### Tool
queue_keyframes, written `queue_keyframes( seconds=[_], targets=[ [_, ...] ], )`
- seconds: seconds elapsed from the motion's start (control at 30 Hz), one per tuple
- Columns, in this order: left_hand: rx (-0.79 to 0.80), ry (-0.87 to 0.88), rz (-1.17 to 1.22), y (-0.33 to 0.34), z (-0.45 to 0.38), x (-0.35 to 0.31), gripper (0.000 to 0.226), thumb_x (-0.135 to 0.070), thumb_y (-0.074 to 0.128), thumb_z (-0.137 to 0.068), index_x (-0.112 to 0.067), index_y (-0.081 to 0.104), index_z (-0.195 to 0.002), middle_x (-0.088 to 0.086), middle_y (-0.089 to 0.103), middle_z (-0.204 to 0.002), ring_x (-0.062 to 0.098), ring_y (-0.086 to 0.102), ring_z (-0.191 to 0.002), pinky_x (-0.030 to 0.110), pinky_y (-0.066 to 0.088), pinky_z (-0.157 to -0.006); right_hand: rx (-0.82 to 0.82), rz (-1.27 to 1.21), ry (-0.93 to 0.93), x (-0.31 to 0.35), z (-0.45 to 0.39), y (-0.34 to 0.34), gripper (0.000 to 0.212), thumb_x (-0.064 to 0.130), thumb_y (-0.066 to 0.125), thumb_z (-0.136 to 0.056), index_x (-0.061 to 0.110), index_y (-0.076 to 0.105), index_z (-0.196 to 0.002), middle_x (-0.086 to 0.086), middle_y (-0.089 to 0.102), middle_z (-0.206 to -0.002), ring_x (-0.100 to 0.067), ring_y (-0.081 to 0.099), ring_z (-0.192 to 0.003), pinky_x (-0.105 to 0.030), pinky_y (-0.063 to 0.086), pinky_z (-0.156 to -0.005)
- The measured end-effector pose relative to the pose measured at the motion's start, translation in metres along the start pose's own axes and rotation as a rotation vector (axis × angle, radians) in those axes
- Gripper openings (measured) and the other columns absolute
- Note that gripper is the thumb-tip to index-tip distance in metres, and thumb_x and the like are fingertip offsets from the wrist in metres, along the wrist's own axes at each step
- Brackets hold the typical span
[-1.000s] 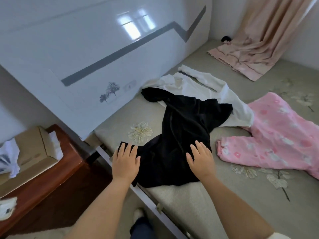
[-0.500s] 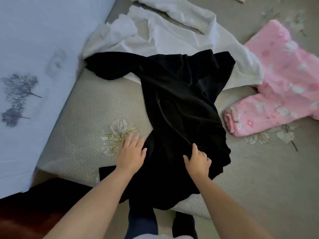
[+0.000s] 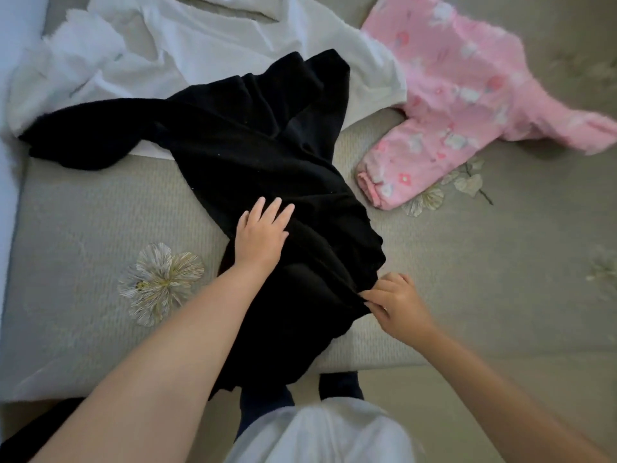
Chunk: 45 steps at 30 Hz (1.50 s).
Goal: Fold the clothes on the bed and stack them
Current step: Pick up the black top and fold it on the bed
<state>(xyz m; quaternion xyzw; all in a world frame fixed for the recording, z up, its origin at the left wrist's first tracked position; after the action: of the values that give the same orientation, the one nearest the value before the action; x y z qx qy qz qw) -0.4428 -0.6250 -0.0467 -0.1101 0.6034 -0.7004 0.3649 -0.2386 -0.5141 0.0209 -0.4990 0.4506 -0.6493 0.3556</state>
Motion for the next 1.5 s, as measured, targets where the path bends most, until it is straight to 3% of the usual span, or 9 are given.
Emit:
queue_keyframes(
  seconds=[0.2, 0.47, 0.7, 0.8, 1.0, 1.1, 1.27, 1.37, 1.5],
  targets=[
    [0.377, -0.006, -0.088, 0.018, 0.011, -0.061, 0.035, -0.03, 0.031, -0.099, -0.017, 0.061, -0.11, 0.003, 0.061, -0.117, 0.023, 0.051, -0.112, 0.033, 0.032, -0.098, -0.019, -0.103, 0.002, -0.06, 0.048, -0.024, 0.014, -0.01, 0.072, -0.06, -0.001, 0.071, -0.071, -0.009, 0.06, -0.052, -0.026, 0.057, -0.048, -0.03, 0.047, -0.059],
    [0.329, 0.153, -0.143, 0.021, 0.06, -0.128, 0.029, -0.017, 0.043, -0.093, -0.022, 0.056, -0.118, -0.006, 0.059, -0.119, 0.014, 0.05, -0.113, 0.027, 0.026, -0.102, -0.204, 0.104, 0.384, -0.157, 0.101, -0.069, 0.011, 0.0, 0.062, -0.073, 0.001, 0.072, -0.073, -0.014, 0.066, -0.063, -0.035, 0.063, -0.068, -0.047, 0.041, -0.075],
    [0.134, -0.088, -0.091, 0.02, 0.055, -0.166, 0.031, -0.011, 0.039, -0.092, -0.015, 0.057, -0.117, 0.004, 0.059, -0.115, 0.022, 0.051, -0.106, 0.032, 0.04, -0.086, 0.455, 0.402, 1.075, -0.229, 0.151, -0.102, 0.021, 0.015, 0.046, -0.09, 0.015, 0.064, -0.102, -0.007, 0.062, -0.11, -0.025, 0.05, -0.111, -0.036, 0.033, -0.098],
    [0.081, -0.181, -0.051, 0.016, 0.056, -0.162, 0.03, -0.013, 0.044, -0.091, -0.011, 0.055, -0.119, 0.007, 0.058, -0.116, 0.025, 0.05, -0.108, 0.035, 0.043, -0.084, 0.666, 0.386, 0.999, -0.215, 0.143, -0.073, 0.023, 0.018, 0.045, -0.092, 0.016, 0.058, -0.111, -0.006, 0.055, -0.122, -0.023, 0.044, -0.119, -0.036, 0.029, -0.103],
    [0.059, -0.309, -0.094, 0.019, 0.05, -0.136, 0.039, -0.023, 0.057, -0.087, -0.01, 0.048, -0.123, 0.004, 0.053, -0.123, 0.022, 0.045, -0.115, 0.033, 0.042, -0.087, 0.38, 0.289, 0.36, -0.147, 0.06, 0.008, 0.052, 0.032, 0.049, -0.091, 0.016, 0.031, -0.138, -0.007, 0.034, -0.14, -0.024, 0.023, -0.134, -0.048, 0.011, -0.111],
    [-0.018, -0.351, -0.037, 0.028, 0.045, -0.111, 0.051, -0.021, 0.061, -0.086, -0.004, 0.043, -0.131, 0.011, 0.048, -0.132, 0.027, 0.04, -0.124, 0.037, 0.039, -0.096, 0.336, 0.27, 0.321, -0.126, 0.033, 0.039, 0.063, 0.016, 0.05, -0.088, 0.018, 0.019, -0.144, -0.005, 0.034, -0.138, -0.024, 0.025, -0.131, -0.046, 0.012, -0.11],
    [-0.138, -0.356, -0.001, 0.043, 0.024, -0.066, 0.046, -0.013, 0.06, -0.087, 0.005, 0.048, -0.127, 0.022, 0.05, -0.131, 0.036, 0.041, -0.126, 0.045, 0.033, -0.101, 0.276, 0.401, 0.251, -0.14, 0.026, 0.053, 0.027, 0.017, 0.07, -0.071, 0.02, 0.066, -0.098, 0.002, 0.059, -0.092, -0.018, 0.051, -0.096, -0.038, 0.037, -0.087],
    [-0.129, -0.345, -0.009, 0.051, 0.008, -0.05, 0.017, -0.007, 0.055, -0.087, 0.003, 0.066, -0.093, 0.018, 0.065, -0.093, 0.036, 0.057, -0.097, 0.039, 0.037, -0.078, 0.186, 0.411, 0.208, -0.136, 0.032, 0.059, 0.055, 0.023, 0.092, -0.024, 0.019, 0.075, -0.077, 0.002, 0.063, -0.067, -0.017, 0.061, -0.064, -0.03, 0.05, -0.062],
    [-0.214, -0.394, 0.212, 0.048, -0.001, -0.032, 0.02, -0.009, 0.046, -0.091, 0.0, 0.064, -0.09, 0.015, 0.063, -0.082, 0.033, 0.058, -0.082, 0.031, 0.033, -0.065, 0.211, 0.401, 0.218, -0.134, 0.008, 0.061, 0.025, 0.007, 0.077, -0.057, 0.015, 0.069, -0.079, 0.003, 0.049, -0.072, -0.02, 0.054, -0.081, -0.033, 0.034, -0.078]
  ],
)
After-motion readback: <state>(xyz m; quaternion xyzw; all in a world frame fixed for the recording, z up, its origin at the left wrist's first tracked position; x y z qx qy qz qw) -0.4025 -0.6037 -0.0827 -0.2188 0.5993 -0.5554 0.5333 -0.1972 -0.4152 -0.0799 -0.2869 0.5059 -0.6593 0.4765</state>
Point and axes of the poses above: each hand's wrist, its own z-axis away from the middle knuckle, its own y-axis out of the palm, x = y × z, the point moved 2 cm from there along -z, towards the middle knuckle
